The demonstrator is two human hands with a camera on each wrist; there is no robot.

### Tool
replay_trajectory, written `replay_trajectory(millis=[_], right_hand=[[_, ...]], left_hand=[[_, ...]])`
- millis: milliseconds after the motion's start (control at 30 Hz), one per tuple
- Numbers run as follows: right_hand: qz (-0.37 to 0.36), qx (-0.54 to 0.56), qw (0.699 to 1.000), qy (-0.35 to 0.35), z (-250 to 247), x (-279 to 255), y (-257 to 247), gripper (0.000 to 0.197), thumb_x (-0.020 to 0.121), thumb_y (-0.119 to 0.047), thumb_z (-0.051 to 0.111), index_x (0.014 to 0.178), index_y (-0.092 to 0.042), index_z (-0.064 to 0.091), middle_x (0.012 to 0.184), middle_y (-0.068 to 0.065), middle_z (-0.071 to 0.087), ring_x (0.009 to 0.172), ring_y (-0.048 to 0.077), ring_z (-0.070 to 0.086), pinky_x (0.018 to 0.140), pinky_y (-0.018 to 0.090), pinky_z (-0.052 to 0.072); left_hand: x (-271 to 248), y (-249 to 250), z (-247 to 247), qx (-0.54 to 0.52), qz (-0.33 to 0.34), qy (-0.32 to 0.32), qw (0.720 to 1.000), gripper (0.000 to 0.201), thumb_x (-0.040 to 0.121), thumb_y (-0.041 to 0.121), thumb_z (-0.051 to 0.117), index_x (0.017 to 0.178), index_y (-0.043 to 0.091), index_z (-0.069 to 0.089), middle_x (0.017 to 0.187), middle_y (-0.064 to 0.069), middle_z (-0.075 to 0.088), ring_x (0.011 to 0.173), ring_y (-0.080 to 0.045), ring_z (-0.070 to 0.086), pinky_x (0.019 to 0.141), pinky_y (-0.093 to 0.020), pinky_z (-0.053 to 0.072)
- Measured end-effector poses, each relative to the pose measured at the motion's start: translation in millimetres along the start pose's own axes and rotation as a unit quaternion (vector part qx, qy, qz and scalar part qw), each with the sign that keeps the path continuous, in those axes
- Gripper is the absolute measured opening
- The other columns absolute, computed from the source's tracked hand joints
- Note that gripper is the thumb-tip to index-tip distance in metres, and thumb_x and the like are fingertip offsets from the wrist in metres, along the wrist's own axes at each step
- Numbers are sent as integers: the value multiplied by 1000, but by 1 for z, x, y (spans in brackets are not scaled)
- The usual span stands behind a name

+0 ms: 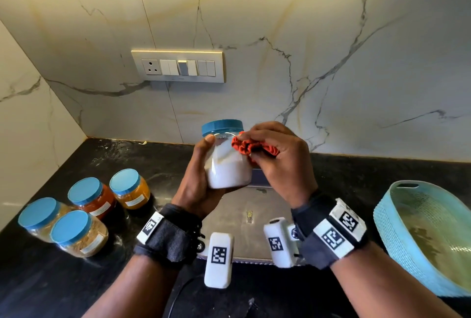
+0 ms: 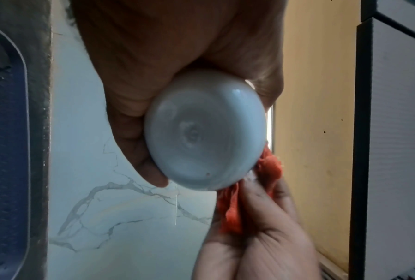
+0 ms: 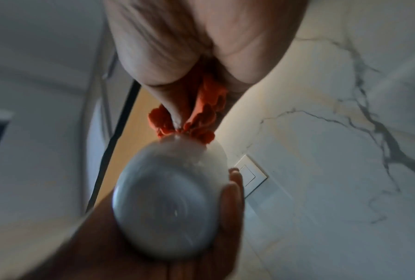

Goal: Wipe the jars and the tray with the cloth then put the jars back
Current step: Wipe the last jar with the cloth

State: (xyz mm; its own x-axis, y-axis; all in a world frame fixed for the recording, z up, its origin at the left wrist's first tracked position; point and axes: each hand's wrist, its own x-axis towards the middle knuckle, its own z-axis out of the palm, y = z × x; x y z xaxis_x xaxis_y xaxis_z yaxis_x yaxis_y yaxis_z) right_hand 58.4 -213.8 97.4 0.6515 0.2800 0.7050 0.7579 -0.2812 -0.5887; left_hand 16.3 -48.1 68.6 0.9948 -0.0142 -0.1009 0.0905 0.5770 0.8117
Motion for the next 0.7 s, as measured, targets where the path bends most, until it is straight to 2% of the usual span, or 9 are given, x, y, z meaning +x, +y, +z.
replay_trajectory(millis=[100, 200, 267, 333, 433, 533, 567, 633, 700], right_hand=[[5, 14, 1000, 9, 2, 4, -3, 30, 78, 1, 77, 106, -10, 78, 103, 4, 71, 99, 13, 67, 92, 31, 56], [-6, 15, 999, -35, 4, -19, -16, 37, 80, -1, 76, 116, -9, 75, 113, 6, 65, 109, 16, 63, 99, 27, 50], [-26, -35, 997, -64, 4, -35, -21, 48, 79, -2, 79, 126, -9, 69, 122, 8, 60, 116, 15, 59, 105, 21, 45], [-49, -78, 993, -73, 2, -40, -17, 55, 78, 0, 80, 131, -9, 67, 125, 10, 58, 117, 15, 56, 107, 19, 43], [-88, -93, 989, -75, -1, -36, -11, 45, 83, 2, 74, 126, -9, 70, 121, 13, 58, 114, 18, 58, 106, 26, 47], [-137, -146, 975, -98, -3, -35, -11, 37, 89, -2, 70, 125, -11, 72, 119, 14, 62, 111, 23, 62, 99, 33, 53], [-152, -167, 968, -107, -3, -36, -11, 39, 88, -2, 72, 126, -12, 71, 119, 13, 63, 111, 23, 63, 97, 34, 54], [-167, -183, 962, -115, -6, -33, -10, 40, 90, -4, 71, 129, -14, 69, 118, 10, 65, 109, 24, 63, 93, 37, 56], [-160, -179, 966, -101, -8, -22, -7, 40, 92, -7, 67, 131, -14, 67, 113, 9, 66, 103, 25, 63, 89, 40, 56]], left_hand=[[1, 3, -1, -26, 1, 8, 1000, 58, 94, 59, 45, 128, 18, 68, 115, -13, 72, 101, -27, 66, 90, -49, 48], [1, 9, -4, -65, 6, 9, 998, 65, 89, 62, 50, 130, 14, 64, 108, -15, 70, 95, -27, 66, 82, -43, 54], [0, 9, -6, -75, 11, 6, 997, 67, 88, 64, 47, 129, 13, 65, 104, -15, 69, 91, -25, 66, 77, -38, 55], [1, 7, -7, -54, 9, 0, 998, 69, 92, 64, 45, 134, 12, 64, 113, -18, 68, 98, -27, 66, 82, -39, 55], [3, 9, -10, 4, -5, 8, 1000, 70, 98, 61, 43, 140, 8, 61, 131, -23, 66, 112, -33, 65, 93, -45, 56], [3, 15, -13, 58, -32, 2, 998, 67, 98, 59, 50, 141, 9, 62, 139, -27, 63, 122, -41, 60, 109, -59, 45], [2, 15, -14, 78, -36, -9, 996, 68, 97, 61, 56, 141, 10, 62, 139, -27, 63, 122, -41, 60, 107, -60, 47], [-1, 12, -14, 117, -25, -20, 993, 76, 88, 64, 68, 142, 10, 59, 137, -27, 63, 118, -40, 63, 92, -53, 57], [-4, 8, -8, 123, -15, -8, 992, 74, 86, 63, 71, 140, 14, 60, 134, -24, 66, 114, -36, 66, 82, -47, 58]])
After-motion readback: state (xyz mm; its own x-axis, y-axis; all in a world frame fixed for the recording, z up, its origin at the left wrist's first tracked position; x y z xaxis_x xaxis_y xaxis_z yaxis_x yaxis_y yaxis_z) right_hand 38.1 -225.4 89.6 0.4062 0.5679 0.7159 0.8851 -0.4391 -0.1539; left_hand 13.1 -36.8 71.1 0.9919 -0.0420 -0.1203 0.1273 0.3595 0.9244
